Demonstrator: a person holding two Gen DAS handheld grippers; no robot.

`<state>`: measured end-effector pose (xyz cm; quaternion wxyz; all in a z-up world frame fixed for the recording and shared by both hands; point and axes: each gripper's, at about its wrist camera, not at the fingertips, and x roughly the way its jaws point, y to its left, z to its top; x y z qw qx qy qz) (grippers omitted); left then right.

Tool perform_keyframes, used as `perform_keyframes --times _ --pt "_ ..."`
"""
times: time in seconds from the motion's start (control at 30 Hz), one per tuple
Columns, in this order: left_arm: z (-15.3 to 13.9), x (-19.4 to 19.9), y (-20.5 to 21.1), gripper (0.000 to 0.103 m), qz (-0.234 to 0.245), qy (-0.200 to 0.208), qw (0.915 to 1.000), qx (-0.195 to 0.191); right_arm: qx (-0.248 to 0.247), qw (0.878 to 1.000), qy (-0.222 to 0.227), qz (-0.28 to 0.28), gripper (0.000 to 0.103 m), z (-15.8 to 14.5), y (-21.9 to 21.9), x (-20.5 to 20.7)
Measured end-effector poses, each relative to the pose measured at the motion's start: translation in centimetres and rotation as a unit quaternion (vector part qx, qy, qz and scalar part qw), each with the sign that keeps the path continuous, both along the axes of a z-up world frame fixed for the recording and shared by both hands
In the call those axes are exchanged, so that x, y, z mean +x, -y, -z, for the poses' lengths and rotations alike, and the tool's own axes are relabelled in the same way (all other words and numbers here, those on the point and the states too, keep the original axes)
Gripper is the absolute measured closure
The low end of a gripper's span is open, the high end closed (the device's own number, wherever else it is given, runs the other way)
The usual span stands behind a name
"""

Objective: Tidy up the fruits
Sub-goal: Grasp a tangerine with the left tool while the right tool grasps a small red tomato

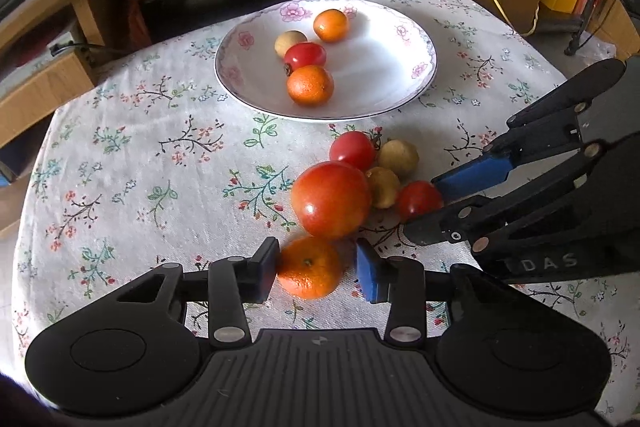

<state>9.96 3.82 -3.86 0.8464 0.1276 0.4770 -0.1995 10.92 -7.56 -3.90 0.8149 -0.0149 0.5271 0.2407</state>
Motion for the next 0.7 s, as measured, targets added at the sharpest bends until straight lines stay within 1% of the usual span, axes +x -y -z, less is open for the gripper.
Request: perform_keyframes --times 0.07,0.13,0.2,0.27,0.33,0.57,0.63,0.7 --pt "-0.02 -0.07 -0.01 0.054 -0.001 -0.001 1.0000 0.001 -0.009 1.000 0.008 -0.005 0.074 -0.06 -0.13 -0.21" --pt "-0.09 -0.22 0.10 0.054 0.000 -0.003 1.0000 0.004 -0.010 1.000 0.007 -0.006 0.074 -0.11 -0.02 -0.23" --pt "-0.13 -0.44 0.24 0.050 0.002 -0.003 1.0000 0.008 -0.012 1.000 0.006 -0.006 0.075 -0.14 0.08 -0.22" --pt "0.06 -0.57 0.32 0.042 0.005 -0.003 0.9999 0.011 -0.015 1.000 0.007 -0.007 0.075 -0.20 0.07 -0.34" --pt "0.11 -0.52 0.24 0.040 0.004 -0.001 0.9999 0.011 -0.015 1.000 0.005 -0.010 0.075 -0.21 0.04 -0.49" --pt "0.02 -0.48 0.33 0.042 0.000 -0.002 0.9999 0.012 -0.011 1.000 0.003 -0.002 0.074 -0.10 0.34 -0.30" --pt "0.01 -0.42 0.26 0.045 -0.002 -0.006 1.0000 0.007 -0.014 1.000 0.006 -0.007 0.074 -0.07 0.27 -0.30" --pt "-0.08 -0.41 0.25 0.050 -0.007 -0.010 0.9999 0.005 -0.014 1.000 0.010 -0.007 0.074 -0.04 0.26 -0.42"
